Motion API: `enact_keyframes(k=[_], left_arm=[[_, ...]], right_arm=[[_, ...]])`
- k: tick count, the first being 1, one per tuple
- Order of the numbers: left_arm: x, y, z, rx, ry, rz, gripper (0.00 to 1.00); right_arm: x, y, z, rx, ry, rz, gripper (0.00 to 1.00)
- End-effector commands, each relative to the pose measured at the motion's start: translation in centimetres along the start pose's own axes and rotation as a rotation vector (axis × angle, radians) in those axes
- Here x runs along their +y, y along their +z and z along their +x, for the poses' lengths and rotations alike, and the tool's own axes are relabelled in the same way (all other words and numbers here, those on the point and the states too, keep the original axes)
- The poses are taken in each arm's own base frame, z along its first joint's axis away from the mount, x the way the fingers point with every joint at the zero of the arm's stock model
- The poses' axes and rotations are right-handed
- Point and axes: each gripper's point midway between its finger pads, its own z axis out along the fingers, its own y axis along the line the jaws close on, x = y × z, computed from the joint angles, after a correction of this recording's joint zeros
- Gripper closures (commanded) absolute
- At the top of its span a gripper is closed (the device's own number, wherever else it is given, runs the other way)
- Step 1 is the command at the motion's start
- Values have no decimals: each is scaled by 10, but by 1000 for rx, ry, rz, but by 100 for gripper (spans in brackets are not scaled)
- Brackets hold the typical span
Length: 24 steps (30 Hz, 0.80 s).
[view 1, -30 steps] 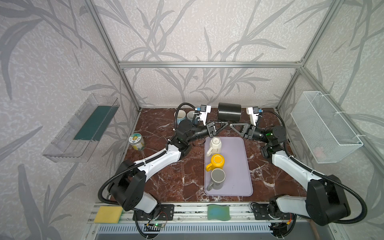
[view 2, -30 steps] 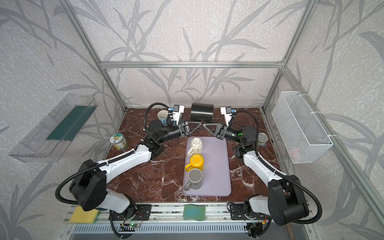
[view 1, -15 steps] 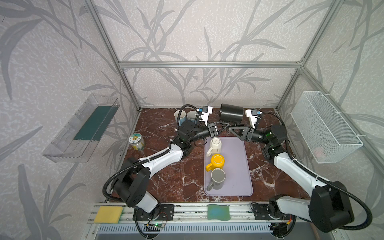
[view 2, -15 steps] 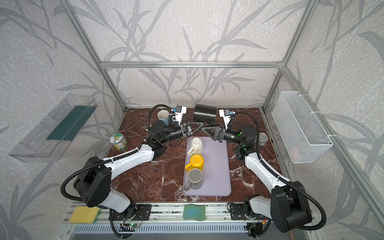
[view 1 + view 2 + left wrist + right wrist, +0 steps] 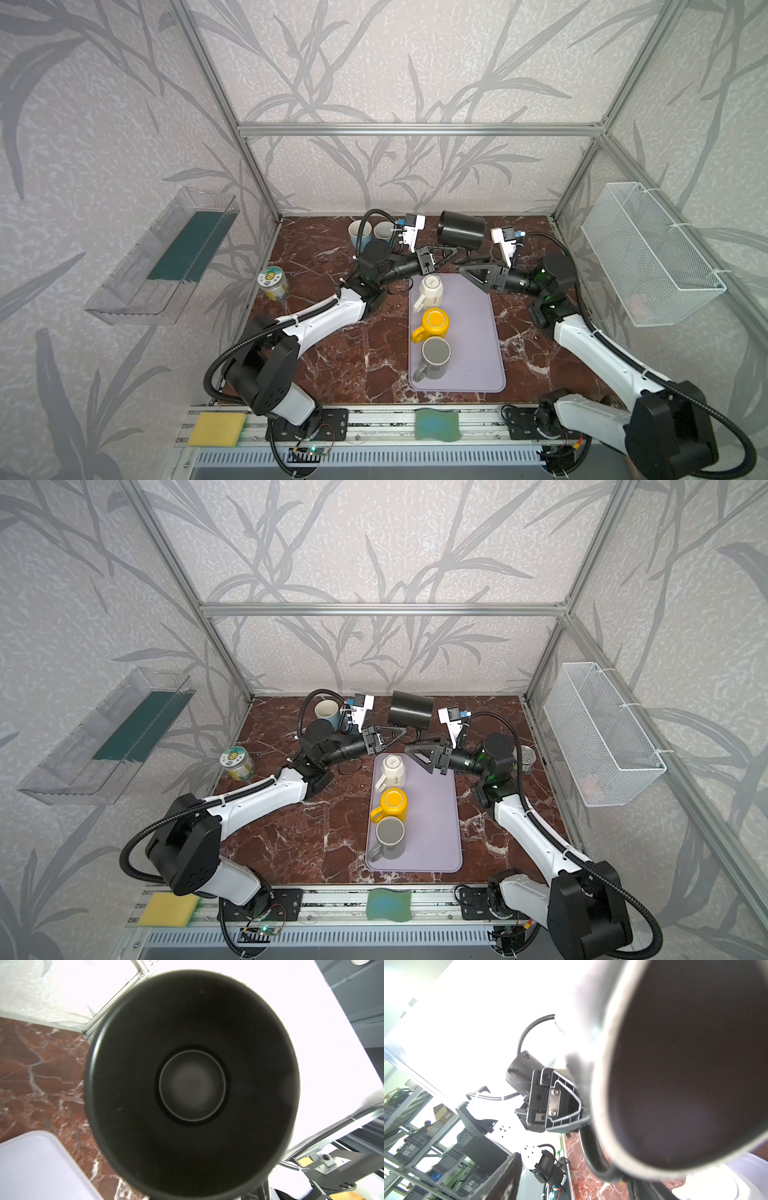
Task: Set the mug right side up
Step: 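Open the right gripper and draw it back while the left gripper holds the mug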
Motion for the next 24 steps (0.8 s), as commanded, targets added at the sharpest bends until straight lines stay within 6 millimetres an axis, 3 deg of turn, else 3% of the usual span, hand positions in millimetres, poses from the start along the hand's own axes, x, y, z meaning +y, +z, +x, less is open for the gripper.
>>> enact_keyframes(k=[1,9,17,24], left_arm=[[-54,-10,-33,-79,166,57,100],[-18,-31,-29,-62,216,-228,100],[2,-48,-30,-67,261,-388,100],[17,-63,-39,-115,278,-522,100]], right_arm=[[-3,-6,13,20,-28,48,22],[-3,-24,41,36,-22,111,22],[-11,-40,68,38,-1,175,22],[-15,-49,79,30,25,203,22]])
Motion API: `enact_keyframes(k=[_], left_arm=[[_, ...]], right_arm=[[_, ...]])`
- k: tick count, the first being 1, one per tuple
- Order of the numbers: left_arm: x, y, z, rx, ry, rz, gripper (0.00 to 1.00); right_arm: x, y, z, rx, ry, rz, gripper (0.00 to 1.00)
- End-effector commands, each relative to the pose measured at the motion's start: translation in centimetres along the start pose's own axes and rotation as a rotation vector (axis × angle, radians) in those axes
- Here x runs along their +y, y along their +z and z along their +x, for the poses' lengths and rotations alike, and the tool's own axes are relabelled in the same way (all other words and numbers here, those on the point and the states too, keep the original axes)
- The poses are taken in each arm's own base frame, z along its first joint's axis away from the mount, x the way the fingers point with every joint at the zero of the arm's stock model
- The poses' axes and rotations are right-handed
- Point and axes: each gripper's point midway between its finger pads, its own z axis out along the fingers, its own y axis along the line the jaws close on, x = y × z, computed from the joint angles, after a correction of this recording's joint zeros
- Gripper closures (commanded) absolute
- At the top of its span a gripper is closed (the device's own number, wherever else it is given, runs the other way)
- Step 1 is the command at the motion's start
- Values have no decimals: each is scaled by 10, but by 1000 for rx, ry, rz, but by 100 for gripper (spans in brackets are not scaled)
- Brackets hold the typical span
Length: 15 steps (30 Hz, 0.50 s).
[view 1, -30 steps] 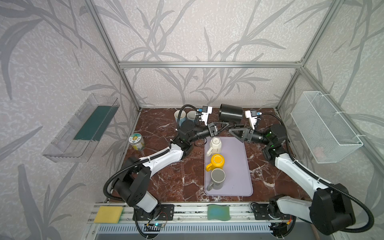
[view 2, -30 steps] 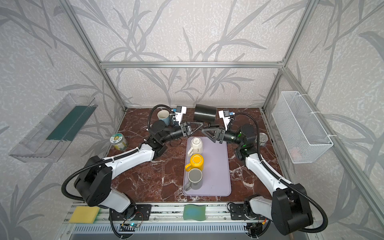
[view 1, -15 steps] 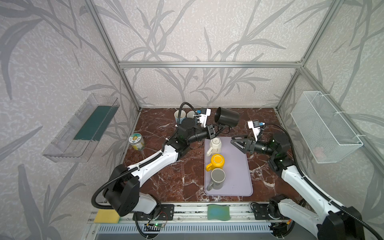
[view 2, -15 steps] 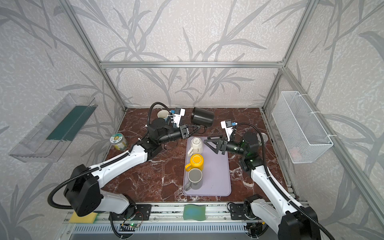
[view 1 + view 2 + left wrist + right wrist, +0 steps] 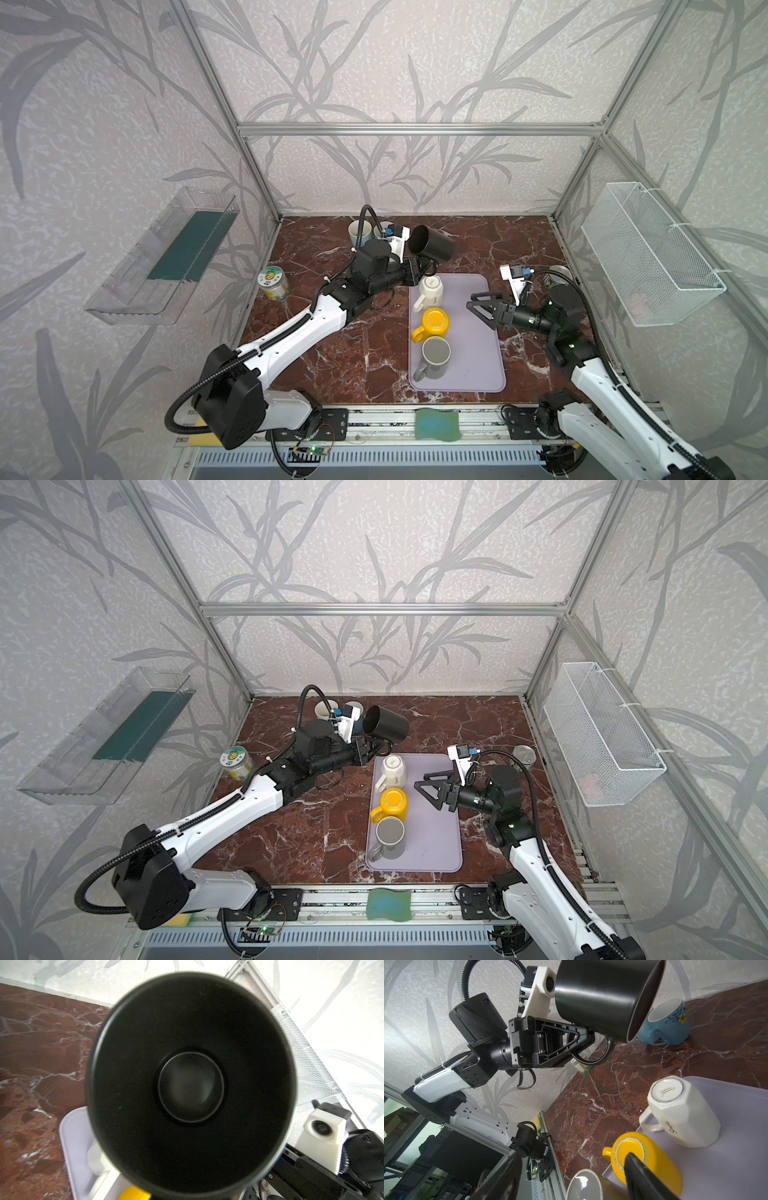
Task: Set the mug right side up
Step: 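Open the right gripper and draw it back while the left gripper holds the mug, then rotate the black mug upright with the left gripper, moving it beside the blue mugs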
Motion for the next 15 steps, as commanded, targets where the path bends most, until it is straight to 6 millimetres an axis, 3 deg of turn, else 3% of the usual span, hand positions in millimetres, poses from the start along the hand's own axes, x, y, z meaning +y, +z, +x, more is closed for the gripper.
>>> enact_keyframes(k=[1,15], left_arm=[[-31,-29,-56,-191,82,24,100],[3,-24,-58,-119,136,-222,100]], right_arm=[[-2,-4,3,-9,-5,19,22],[-16,-19,10,-14,-31,185,23]])
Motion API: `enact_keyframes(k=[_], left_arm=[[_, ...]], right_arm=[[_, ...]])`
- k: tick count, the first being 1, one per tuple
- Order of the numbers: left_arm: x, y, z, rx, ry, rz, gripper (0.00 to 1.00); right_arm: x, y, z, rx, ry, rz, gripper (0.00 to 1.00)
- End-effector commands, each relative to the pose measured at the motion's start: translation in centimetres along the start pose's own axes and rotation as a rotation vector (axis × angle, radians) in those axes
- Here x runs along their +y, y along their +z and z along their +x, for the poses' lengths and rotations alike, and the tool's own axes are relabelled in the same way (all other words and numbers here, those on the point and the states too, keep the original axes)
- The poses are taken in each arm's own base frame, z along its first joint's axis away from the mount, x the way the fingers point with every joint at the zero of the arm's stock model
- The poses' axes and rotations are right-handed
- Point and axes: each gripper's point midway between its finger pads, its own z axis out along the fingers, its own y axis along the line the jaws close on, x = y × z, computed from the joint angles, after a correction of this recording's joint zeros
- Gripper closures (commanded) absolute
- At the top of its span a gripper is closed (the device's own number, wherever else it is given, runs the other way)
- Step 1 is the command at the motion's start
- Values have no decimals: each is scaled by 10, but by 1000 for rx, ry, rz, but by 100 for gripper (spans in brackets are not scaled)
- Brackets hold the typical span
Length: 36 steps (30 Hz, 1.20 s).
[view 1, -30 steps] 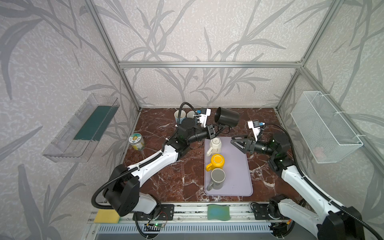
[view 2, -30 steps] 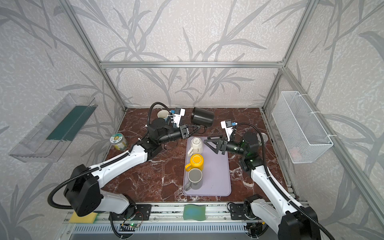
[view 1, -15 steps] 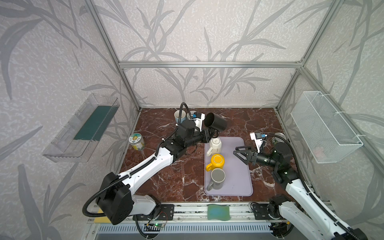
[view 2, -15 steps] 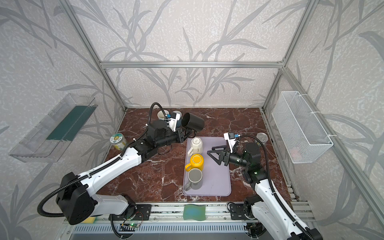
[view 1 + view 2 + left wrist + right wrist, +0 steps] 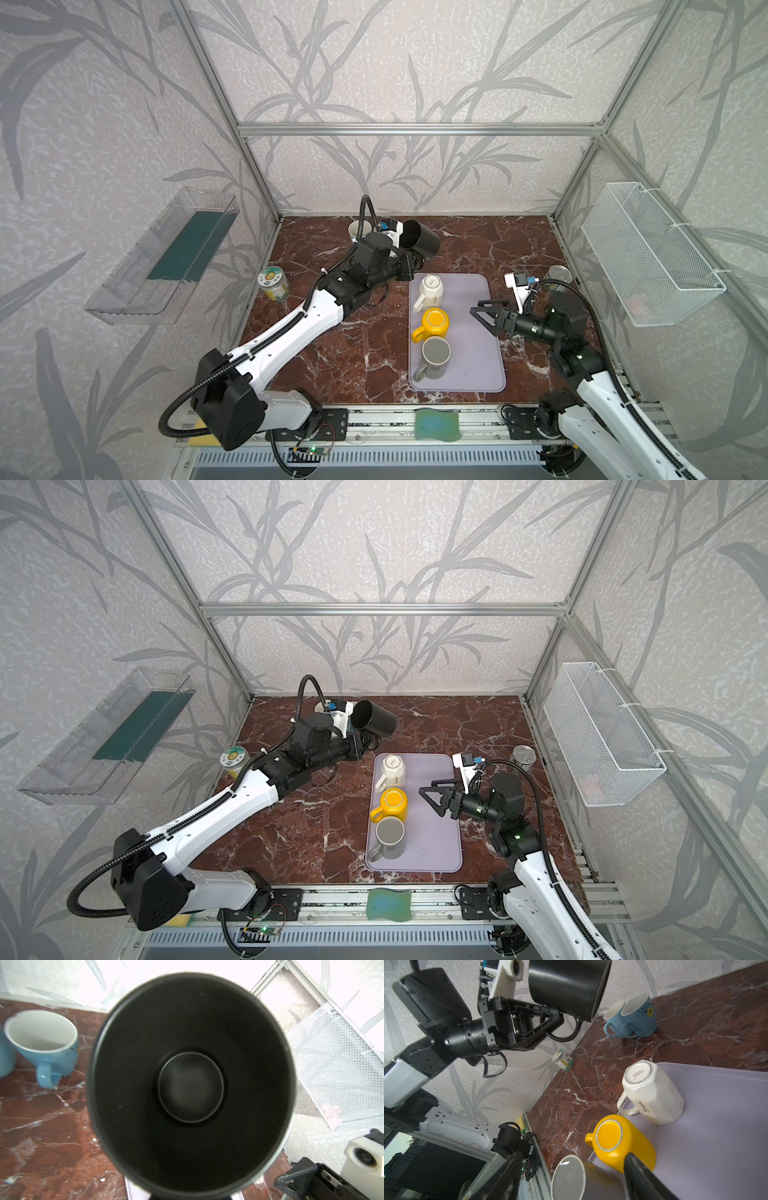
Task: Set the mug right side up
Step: 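Rotate the black mug upright with the left gripper, moving it beside the blue mugs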
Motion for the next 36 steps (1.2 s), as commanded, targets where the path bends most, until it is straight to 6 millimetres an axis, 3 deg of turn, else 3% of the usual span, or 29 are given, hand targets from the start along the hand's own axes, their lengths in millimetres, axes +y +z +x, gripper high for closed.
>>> enact_keyframes(k=[1,22,29,36], left_arm=[[-6,-8,-34,-93,51,-36,100],[24,43,-35,41,177,-255,100],[30,70,-35,72,180,-277,100],[48,100,-36,102,180,-329,100]], right_arm=[[-1,-6,-4,-9,-31,49,23],[-6,-15,8,4,-19,101,24],[-3,-19,13,-4,0,94,24],[-1,-24,20,-6,15,93,25]])
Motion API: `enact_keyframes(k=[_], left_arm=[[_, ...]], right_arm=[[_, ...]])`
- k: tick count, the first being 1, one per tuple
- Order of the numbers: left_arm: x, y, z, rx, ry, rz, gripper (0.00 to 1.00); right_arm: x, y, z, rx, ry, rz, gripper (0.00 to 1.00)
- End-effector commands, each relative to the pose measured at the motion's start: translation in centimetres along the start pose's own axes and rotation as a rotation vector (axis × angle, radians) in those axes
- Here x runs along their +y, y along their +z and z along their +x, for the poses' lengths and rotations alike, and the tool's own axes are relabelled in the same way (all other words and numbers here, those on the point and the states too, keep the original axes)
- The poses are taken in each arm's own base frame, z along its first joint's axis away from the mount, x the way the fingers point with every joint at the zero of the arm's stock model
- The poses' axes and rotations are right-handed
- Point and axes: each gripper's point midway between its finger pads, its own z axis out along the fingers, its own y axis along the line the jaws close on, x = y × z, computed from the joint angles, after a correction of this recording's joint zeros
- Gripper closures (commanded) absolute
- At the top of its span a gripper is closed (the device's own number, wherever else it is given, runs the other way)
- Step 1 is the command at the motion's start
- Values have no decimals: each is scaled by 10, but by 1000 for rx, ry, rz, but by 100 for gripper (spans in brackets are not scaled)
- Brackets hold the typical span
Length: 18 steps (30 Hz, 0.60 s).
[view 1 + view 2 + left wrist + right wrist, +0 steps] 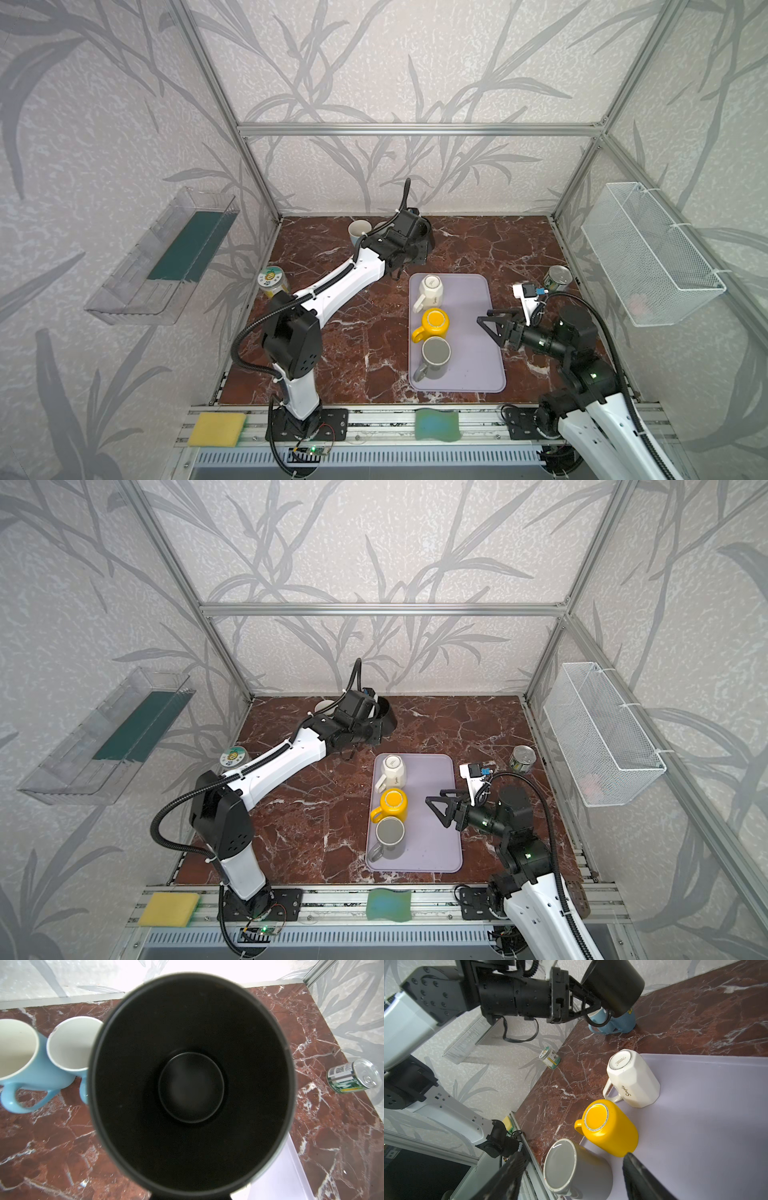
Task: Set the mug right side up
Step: 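Rotate the black mug upright with the left gripper, moving it beside the blue mugs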
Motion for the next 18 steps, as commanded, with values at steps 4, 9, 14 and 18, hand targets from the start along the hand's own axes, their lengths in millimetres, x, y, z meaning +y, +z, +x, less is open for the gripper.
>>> enact_keyframes(k=[4,9,14,18], left_arm=[[11,10,-44,-95,-20,-41,100],[19,40,-46,-74,-22,-57,100],[19,65,-45,-51,11,-66,100],[24,83,-43,-23,29,-100,100]], right_arm=[[-1,-5,9,11,25,12,25],[-1,-7,12,14,30,15,25],[0,-9,13,16,34,15,25],[0,-11,16,18,32,20,25]])
